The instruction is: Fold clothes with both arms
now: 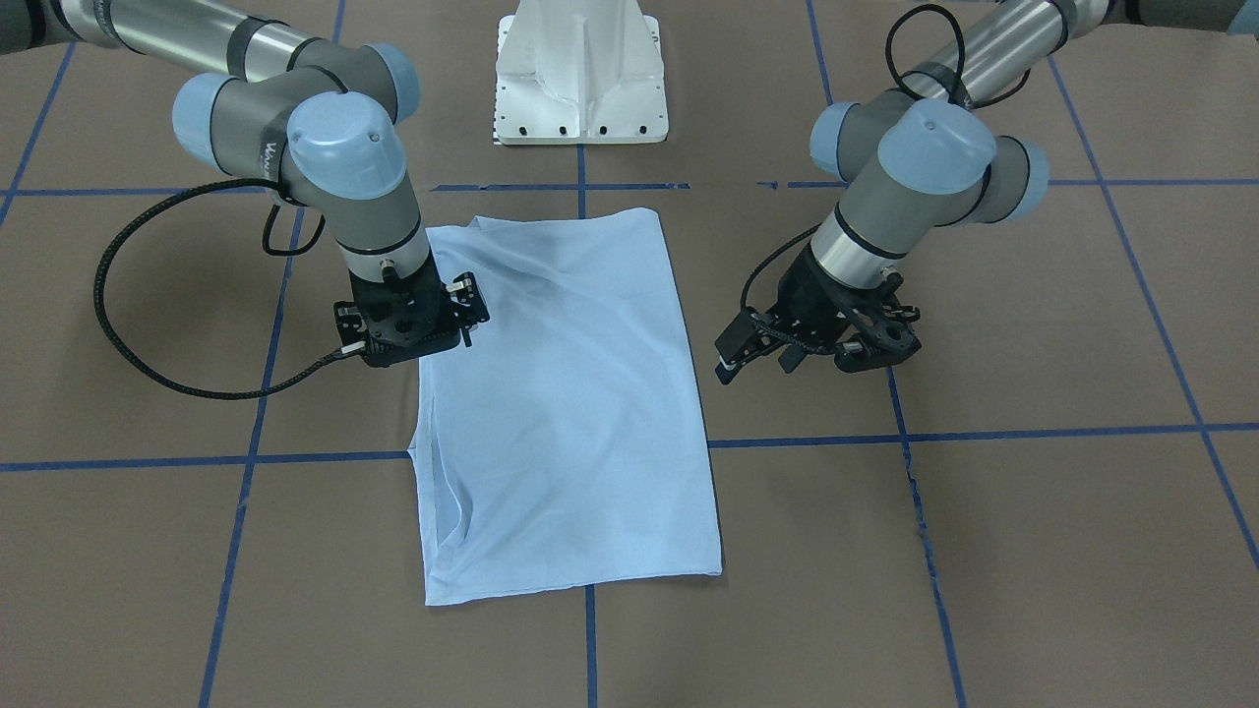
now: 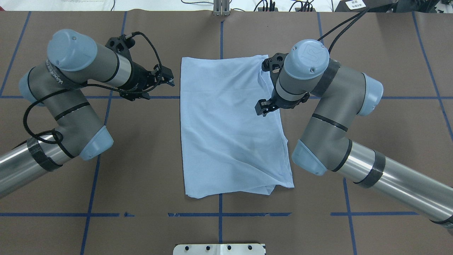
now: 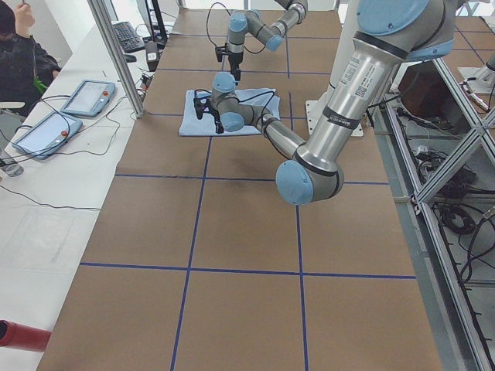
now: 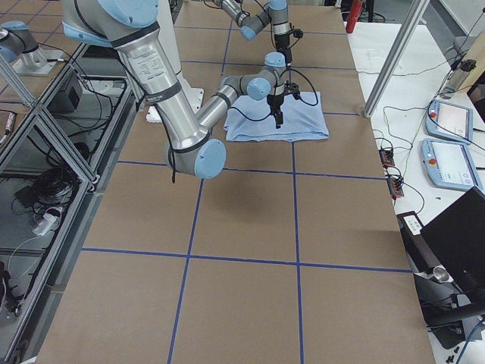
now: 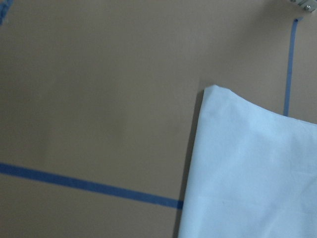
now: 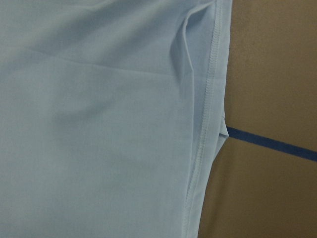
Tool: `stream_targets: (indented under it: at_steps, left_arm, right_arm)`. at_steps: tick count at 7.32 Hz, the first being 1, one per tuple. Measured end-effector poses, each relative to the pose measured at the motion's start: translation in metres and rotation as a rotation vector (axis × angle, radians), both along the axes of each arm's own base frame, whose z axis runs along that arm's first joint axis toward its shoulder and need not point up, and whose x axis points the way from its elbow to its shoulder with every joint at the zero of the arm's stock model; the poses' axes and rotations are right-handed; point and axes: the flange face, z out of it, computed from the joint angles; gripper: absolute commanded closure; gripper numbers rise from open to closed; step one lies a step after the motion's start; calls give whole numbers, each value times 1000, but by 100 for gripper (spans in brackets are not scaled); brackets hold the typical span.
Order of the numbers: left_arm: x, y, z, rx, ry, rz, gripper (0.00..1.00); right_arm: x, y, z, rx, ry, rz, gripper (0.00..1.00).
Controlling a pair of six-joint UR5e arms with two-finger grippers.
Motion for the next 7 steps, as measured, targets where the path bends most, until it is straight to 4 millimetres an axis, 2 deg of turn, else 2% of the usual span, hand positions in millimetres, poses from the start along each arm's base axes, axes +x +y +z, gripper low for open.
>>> stream_targets:
  at_steps: [1, 3, 5, 7]
  left_arm:
    - [-3, 9, -3, -1, 9, -10, 0]
    - [-15, 27, -7, 13, 27, -12, 0]
    - [-19, 31, -7, 16, 30, -13, 0]
    - [-19, 32, -7, 20, 28, -10, 0]
  right_arm:
    - [-15, -16, -3, -2, 4, 6, 0]
    - [-31, -54, 6, 12, -6, 32, 0]
    - [-38, -90, 20, 16, 17, 43, 0]
    - [-47, -108, 38, 15, 30, 44, 0]
